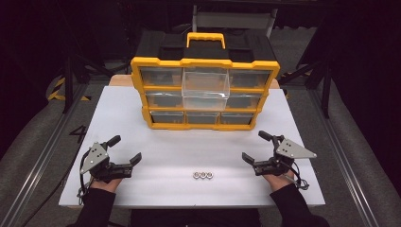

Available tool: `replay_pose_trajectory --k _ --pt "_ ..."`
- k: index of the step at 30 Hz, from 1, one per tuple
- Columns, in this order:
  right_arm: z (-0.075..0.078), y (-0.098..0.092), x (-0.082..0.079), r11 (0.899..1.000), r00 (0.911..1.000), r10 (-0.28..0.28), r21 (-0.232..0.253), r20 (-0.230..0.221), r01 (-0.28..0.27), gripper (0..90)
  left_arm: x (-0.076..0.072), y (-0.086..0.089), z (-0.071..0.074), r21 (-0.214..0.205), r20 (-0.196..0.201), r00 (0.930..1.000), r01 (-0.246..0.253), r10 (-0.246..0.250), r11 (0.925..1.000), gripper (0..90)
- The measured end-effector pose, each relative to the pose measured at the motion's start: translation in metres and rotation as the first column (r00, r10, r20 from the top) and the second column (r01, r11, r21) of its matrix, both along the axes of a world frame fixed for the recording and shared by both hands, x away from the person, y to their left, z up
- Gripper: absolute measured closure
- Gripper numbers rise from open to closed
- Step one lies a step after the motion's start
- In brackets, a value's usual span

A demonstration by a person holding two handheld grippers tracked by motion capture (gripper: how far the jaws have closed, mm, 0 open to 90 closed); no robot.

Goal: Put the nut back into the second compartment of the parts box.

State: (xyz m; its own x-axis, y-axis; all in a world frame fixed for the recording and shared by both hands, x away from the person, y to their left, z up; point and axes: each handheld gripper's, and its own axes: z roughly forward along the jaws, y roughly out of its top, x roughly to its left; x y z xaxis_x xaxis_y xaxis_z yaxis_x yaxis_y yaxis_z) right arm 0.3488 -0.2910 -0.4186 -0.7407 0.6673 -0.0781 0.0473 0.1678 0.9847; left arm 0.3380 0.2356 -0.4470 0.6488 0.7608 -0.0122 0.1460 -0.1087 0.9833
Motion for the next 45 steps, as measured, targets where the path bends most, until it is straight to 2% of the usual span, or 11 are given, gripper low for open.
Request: replay_pose_trajectory --k 17,22,25,28,31,32,33,37,38,42,45 --pt "0.027 0.050 0.018 0.990 0.9889 0.140 0.014 -0.049 -0.140 0.0 -0.002 -0.001 0.003 0.015 0.014 0.9996 0.024 -0.024 0.9996 0.7" --pt "0.041 0.059 0.020 0.982 0.9799 0.186 -0.017 -0.073 -0.187 1.8 -0.002 -0.003 0.003 0.021 0.009 0.9997 0.021 -0.021 0.9996 0.7" --pt "0.049 0.066 0.020 0.972 0.9715 0.208 -0.088 -0.114 -0.219 3.0 -0.002 -0.005 0.002 0.025 0.012 0.9996 0.026 -0.026 0.9994 0.9" --pt "0.054 0.075 0.017 0.951 0.9633 0.226 -0.182 -0.145 -0.250 4.4 -0.002 -0.005 0.003 0.025 0.015 0.9996 0.025 -0.025 0.9994 1.0" --pt "0.059 0.085 0.016 0.919 0.9573 0.233 -0.284 -0.170 -0.275 4.0 -0.002 -0.004 0.003 0.028 0.010 0.9996 0.025 -0.026 0.9993 0.9" --pt "0.059 0.085 0.016 0.919 0.9573 0.233 -0.284 -0.170 -0.275 4.0 -0.002 -0.004 0.003 0.028 0.010 0.9996 0.025 -0.026 0.9993 1.0" --pt "0.062 0.090 0.016 0.897 0.9546 0.224 -0.342 -0.197 -0.281 4.0 -0.002 -0.004 0.003 0.031 0.007 0.9997 0.023 -0.023 0.9992 1.0" --pt "0.066 0.097 0.018 0.856 0.9460 0.203 -0.423 -0.253 -0.297 4.2 -0.002 -0.005 0.002 0.039 -0.001 0.9997 0.024 -0.024 0.9990 1.1" --pt "0.066 0.097 0.018 0.856 0.9460 0.203 -0.423 -0.253 -0.297 4.2 -0.002 -0.005 0.002 0.039 -0.002 0.9997 0.025 -0.025 0.9989 1.1" --pt "0.069 0.104 0.019 0.804 0.9336 0.198 -0.495 -0.298 -0.329 4.4 -0.002 -0.005 0.002 0.038 -0.003 0.9998 0.021 -0.021 0.9991 1.1" --pt "0.068 0.112 0.021 0.750 0.9168 0.196 -0.549 -0.348 -0.369 4.4 -0.002 -0.004 0.002 0.041 -0.003 0.9998 0.021 -0.020 0.9990 1.2"
